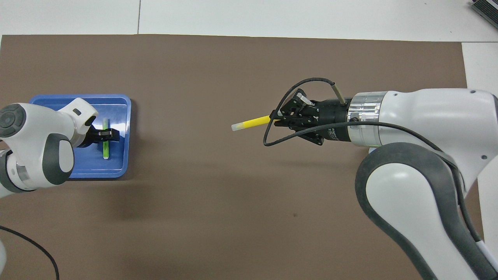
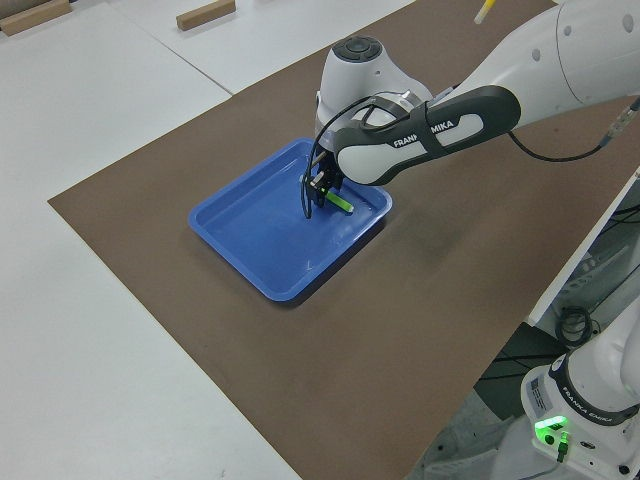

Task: Right arm passes pens to left for tray arrangement
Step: 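Release the green pen in the tray while the right gripper lifts the yellow pen, then raise the open left gripper toward the right gripper holding the yellow pen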

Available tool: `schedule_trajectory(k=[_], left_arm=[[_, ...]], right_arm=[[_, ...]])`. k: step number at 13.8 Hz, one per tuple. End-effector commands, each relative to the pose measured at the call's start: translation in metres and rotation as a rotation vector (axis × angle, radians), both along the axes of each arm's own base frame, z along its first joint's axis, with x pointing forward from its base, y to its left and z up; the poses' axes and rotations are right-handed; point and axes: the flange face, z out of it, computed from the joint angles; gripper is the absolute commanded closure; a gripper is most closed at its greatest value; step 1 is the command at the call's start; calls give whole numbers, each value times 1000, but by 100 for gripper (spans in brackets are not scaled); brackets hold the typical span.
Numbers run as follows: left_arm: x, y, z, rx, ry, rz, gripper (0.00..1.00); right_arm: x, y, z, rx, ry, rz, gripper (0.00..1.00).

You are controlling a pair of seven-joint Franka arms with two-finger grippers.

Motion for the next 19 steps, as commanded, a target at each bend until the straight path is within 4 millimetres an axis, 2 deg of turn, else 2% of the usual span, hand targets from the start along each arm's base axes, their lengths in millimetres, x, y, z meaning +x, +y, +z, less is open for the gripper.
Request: schedule_trajectory(k=[1, 4, 7, 10, 11, 13, 16, 19], left_arm=[[13, 5, 23, -8, 38, 14, 28], [22, 3, 56, -56, 61, 36, 28], [20, 0, 84, -84, 68, 66, 28], [18, -18, 121, -164, 78, 161, 28], [19, -25, 134, -190, 83, 204, 28], [18, -53, 155, -243, 88, 270, 28], [14, -86, 176, -325, 99, 407, 28], [7, -112, 194, -415, 130, 525, 28]], right_arm=[[-3, -7, 2, 9, -15, -23, 100], [-2, -8, 1, 11, -14, -26, 100], [-1, -8, 2, 12, -17, -27, 100], [1, -10, 3, 14, -17, -31, 100], [1, -10, 3, 14, -18, -31, 100], [0, -9, 3, 14, -16, -30, 100], [0, -9, 3, 14, -14, -29, 100], [-2, -5, 3, 16, -9, -31, 100]])
